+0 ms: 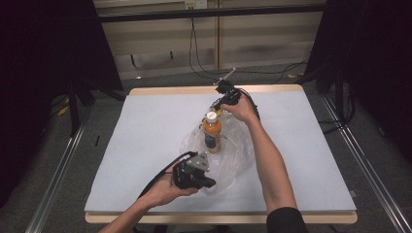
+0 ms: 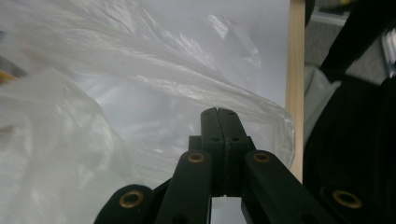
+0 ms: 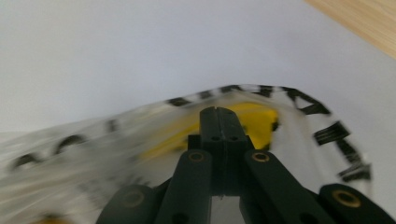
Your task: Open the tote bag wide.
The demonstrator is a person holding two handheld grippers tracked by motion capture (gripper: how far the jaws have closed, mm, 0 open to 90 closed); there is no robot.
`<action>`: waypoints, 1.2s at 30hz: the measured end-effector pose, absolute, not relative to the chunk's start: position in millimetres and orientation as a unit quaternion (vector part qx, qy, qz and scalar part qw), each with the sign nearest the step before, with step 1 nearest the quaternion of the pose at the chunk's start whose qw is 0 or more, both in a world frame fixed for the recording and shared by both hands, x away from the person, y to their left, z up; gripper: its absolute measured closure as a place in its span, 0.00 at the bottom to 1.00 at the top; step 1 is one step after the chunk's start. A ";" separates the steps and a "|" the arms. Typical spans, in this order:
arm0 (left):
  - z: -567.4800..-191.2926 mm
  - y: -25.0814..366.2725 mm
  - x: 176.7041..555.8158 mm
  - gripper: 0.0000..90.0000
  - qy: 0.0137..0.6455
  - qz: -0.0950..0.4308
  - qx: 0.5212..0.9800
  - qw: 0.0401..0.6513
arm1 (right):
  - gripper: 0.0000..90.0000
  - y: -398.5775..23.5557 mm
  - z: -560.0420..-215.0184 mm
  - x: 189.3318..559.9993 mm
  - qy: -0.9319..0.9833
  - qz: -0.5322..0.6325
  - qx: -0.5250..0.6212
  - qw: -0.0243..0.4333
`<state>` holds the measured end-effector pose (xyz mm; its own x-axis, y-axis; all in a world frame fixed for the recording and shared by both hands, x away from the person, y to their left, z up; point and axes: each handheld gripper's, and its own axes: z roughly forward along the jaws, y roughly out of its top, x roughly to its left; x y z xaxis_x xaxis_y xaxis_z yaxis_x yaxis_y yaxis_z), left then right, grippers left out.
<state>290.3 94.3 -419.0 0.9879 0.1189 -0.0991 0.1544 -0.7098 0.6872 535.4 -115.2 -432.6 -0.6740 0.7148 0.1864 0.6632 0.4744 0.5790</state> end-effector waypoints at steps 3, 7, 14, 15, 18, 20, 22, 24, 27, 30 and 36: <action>-413.1 98.5 293.7 1.00 0.083 -0.013 0.917 0.391 | 1.00 -121.9 -425.7 526.1 0.852 0.340 0.396 0.043; -402.9 102.3 295.4 1.00 0.081 0.000 0.912 0.401 | 1.00 -133.6 -416.9 504.4 0.844 0.376 0.380 0.050; -388.1 106.2 318.9 1.00 0.108 0.013 0.901 0.419 | 1.00 -154.6 -396.7 457.6 0.836 0.420 0.346 0.064; -390.1 105.9 327.1 1.00 0.114 0.014 0.901 0.419 | 1.00 -160.5 -390.7 442.8 0.836 0.431 0.334 0.063; -397.2 99.3 334.5 1.00 0.123 0.022 0.903 0.412 | 1.00 -164.9 -389.0 424.7 0.840 0.435 0.318 0.058; -400.5 96.8 336.1 1.00 0.129 0.027 0.901 0.413 | 1.00 -164.6 -391.3 420.1 0.841 0.437 0.315 0.052; -411.6 91.5 340.6 1.00 0.134 0.023 0.902 0.411 | 1.00 -159.1 -403.1 410.9 0.856 0.413 0.308 0.046; -434.9 87.4 346.7 1.00 0.144 0.022 0.917 0.371 | 1.00 -157.6 -417.9 408.4 0.863 0.395 0.313 0.039; -446.3 90.9 353.8 1.00 0.157 0.018 0.921 0.357 | 1.00 -159.7 -441.1 407.8 0.868 0.377 0.322 0.027; -457.0 99.6 366.9 1.00 0.180 0.028 0.924 0.335 | 1.00 -161.1 -460.4 407.7 0.876 0.356 0.324 0.023; -470.4 126.5 382.5 1.00 0.214 0.044 0.922 0.320 | 1.00 -174.2 -476.9 407.4 0.876 0.344 0.338 0.018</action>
